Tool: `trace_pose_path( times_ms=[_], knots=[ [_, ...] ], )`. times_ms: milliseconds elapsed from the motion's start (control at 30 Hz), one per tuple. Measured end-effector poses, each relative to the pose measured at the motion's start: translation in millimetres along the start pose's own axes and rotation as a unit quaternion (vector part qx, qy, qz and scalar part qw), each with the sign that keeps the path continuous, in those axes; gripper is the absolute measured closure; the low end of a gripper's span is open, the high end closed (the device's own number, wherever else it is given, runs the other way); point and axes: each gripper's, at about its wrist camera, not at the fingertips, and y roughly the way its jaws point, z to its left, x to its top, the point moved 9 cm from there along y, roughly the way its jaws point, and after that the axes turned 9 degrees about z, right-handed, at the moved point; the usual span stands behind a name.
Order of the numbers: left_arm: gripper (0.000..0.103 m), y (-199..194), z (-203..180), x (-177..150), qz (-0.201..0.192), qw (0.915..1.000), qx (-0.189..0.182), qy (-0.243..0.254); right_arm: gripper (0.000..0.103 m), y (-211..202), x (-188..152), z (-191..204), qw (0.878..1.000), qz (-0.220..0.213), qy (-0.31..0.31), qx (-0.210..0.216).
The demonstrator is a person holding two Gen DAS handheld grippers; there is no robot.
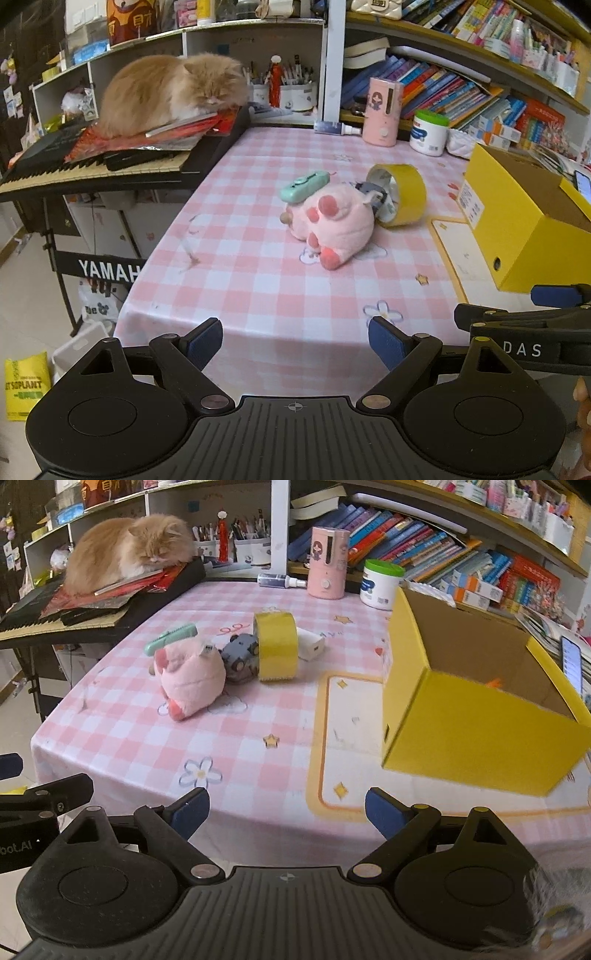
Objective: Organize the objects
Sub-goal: 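Withdraw both tools from the box back toward the remaining toys, then grasp the mint-green stapler with the left tool while the right tool grasps the yellow tape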
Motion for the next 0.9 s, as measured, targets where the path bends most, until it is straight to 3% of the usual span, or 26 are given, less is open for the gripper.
trace_pose_path(
  times_ms=[567,900],
  knots=[
    [0.015,33,3,81,-0.029,0.9985,0.005,-0.047,0.014,43,87,-5,0.998,-0.029,-0.028,0.044],
    [0.024,63,2,119,-0.029,0.9979,0.005,-0.058,0.019,66,128,-11,0.996,-0.036,-0.033,0.076]
  ],
)
